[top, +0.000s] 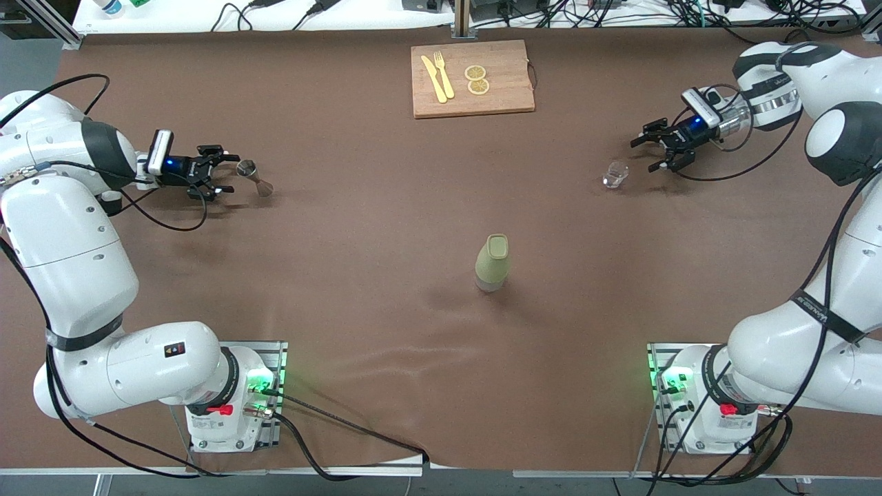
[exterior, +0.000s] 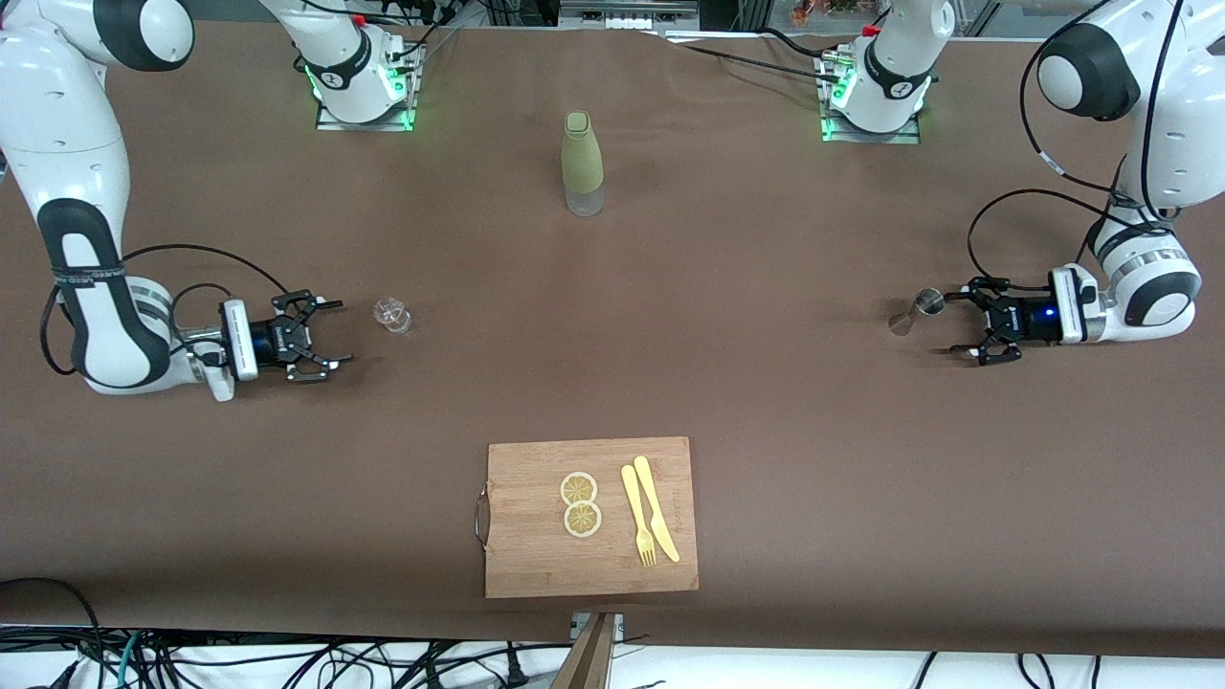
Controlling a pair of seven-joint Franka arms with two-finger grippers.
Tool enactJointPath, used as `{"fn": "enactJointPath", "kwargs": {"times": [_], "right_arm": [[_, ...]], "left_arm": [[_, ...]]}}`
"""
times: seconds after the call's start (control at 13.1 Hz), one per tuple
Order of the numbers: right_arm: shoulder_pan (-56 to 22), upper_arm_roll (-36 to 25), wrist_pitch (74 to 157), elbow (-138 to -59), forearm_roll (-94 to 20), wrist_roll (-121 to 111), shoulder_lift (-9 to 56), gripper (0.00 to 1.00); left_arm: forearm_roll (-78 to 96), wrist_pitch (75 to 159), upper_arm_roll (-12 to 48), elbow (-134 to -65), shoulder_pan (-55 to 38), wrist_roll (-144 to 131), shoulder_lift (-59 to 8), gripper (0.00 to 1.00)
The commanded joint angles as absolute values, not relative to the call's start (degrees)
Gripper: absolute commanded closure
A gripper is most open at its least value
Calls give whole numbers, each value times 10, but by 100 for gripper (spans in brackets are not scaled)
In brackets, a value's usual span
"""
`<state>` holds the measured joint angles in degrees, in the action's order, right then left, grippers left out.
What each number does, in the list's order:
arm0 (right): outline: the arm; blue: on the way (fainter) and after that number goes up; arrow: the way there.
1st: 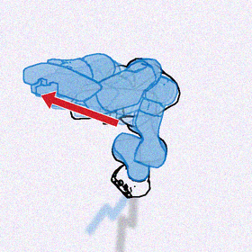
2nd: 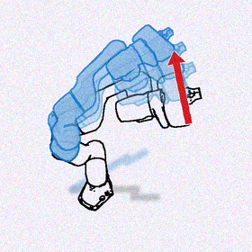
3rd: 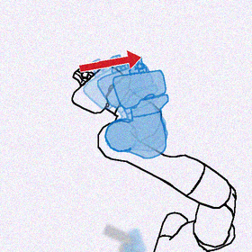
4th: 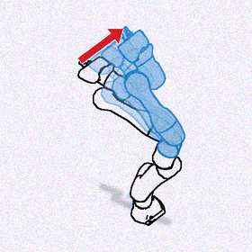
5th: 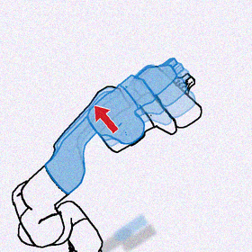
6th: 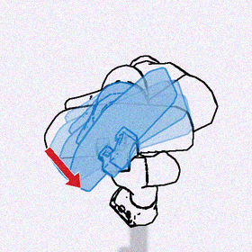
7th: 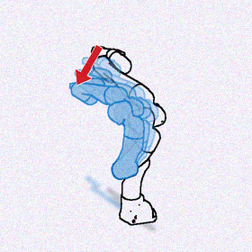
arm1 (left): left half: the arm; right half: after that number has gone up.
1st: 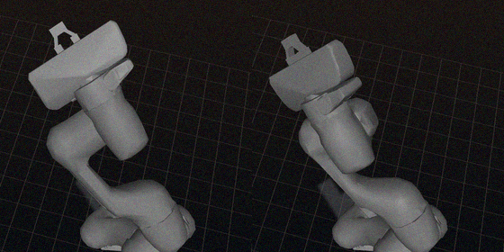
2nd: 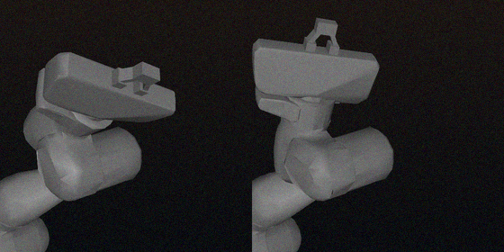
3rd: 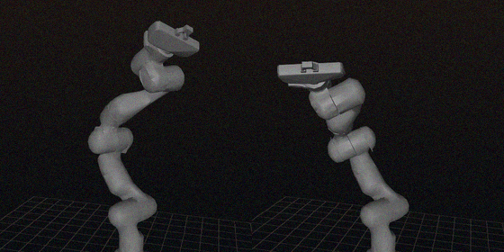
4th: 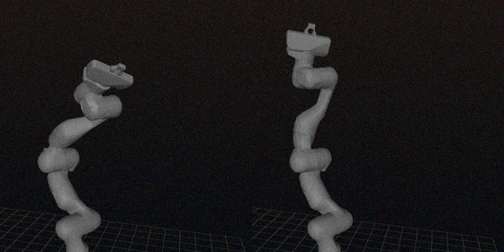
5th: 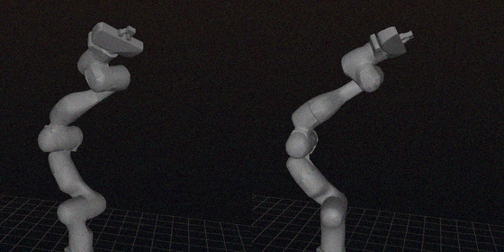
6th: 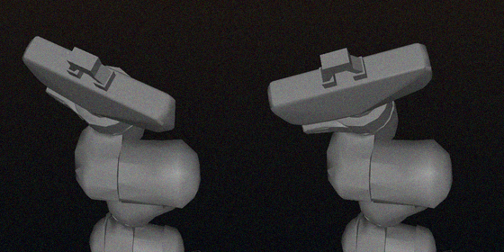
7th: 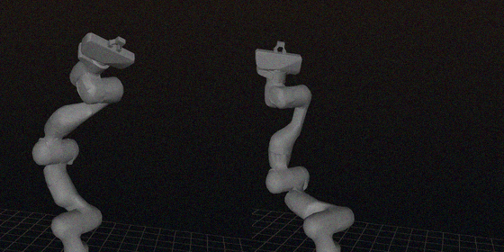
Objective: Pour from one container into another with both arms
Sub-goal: 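Move the right gripper to the beaker while the left gripper approaches the jigger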
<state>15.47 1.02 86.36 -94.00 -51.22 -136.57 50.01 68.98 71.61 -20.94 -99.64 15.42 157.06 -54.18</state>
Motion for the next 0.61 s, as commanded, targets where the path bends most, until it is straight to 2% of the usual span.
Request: {"fn": "enactJointPath", "kwargs": {"times": [0.0,0.53], "right_arm": [[158,23,863,-934,-540,-1407,514,0],[151,23,839,-938,-539,-1463,547,0]], "left_arm": [[714,722,-200,-1012,147,1689,-561,0],[715,709,-185,-1025,146,1725,-569,0]]}}
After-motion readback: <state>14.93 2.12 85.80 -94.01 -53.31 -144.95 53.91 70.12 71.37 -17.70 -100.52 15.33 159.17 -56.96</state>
